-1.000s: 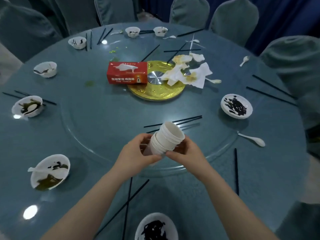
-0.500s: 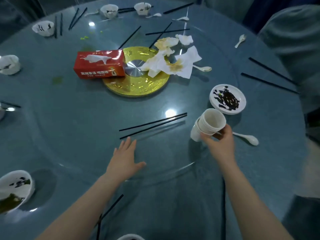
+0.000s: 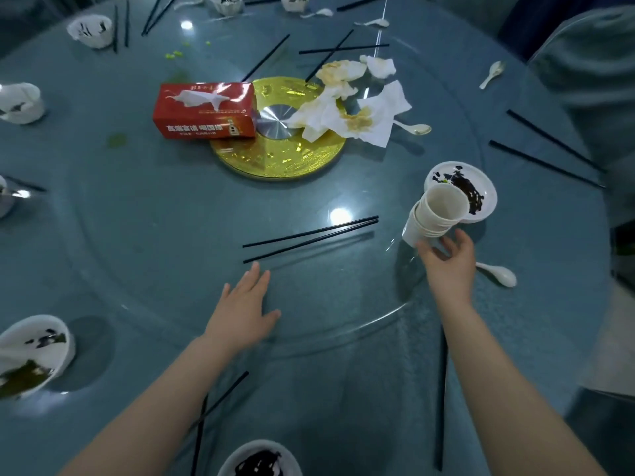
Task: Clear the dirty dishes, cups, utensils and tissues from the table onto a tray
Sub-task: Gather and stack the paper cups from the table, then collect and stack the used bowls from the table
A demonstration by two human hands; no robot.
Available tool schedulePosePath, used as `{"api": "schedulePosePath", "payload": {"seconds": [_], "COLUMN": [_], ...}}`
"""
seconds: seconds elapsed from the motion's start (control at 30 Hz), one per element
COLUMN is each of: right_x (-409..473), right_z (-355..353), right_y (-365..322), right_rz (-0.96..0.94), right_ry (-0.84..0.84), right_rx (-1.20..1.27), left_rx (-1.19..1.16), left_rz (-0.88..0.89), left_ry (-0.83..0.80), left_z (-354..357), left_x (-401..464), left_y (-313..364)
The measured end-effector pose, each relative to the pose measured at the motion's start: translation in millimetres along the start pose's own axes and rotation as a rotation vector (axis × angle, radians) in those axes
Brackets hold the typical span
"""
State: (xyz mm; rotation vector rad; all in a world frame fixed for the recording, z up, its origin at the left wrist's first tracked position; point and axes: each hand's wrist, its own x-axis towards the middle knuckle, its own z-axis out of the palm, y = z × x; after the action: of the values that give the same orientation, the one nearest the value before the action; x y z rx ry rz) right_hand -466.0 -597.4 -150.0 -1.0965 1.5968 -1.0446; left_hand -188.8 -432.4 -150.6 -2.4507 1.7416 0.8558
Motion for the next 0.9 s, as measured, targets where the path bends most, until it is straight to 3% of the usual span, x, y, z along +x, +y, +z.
{"api": "schedulePosePath", "payload": {"seconds": [0.1,0.17,0.5,0.67,0.9], "right_x": [-36,-68,-195,-242,-300], "right_z": [-5,-9,2,6,17], "right_y": [15,28,56,72,89], "right_rz": [0.058,0.066,0.132,0.147,0.049], "right_ry": [0.028,-0.011,-0.27,-0.407,-0.542], "right_rx": [0.017,0.022,-0.081,-0.28,-0.748], "left_rx": [-0.143,-0.21,-0.467,-0.638,-0.796], "left_rz": [0.022,0.003,-0.121,-0.268,-0.277], "left_ry": [0.252,0.326,0.378,0.487,0.554], "left_z": [-4,-3,19,29,37], "left_x": [-27,-49,-150,-194,-257], "left_y": [-14,-27,-98,-136,-191]}}
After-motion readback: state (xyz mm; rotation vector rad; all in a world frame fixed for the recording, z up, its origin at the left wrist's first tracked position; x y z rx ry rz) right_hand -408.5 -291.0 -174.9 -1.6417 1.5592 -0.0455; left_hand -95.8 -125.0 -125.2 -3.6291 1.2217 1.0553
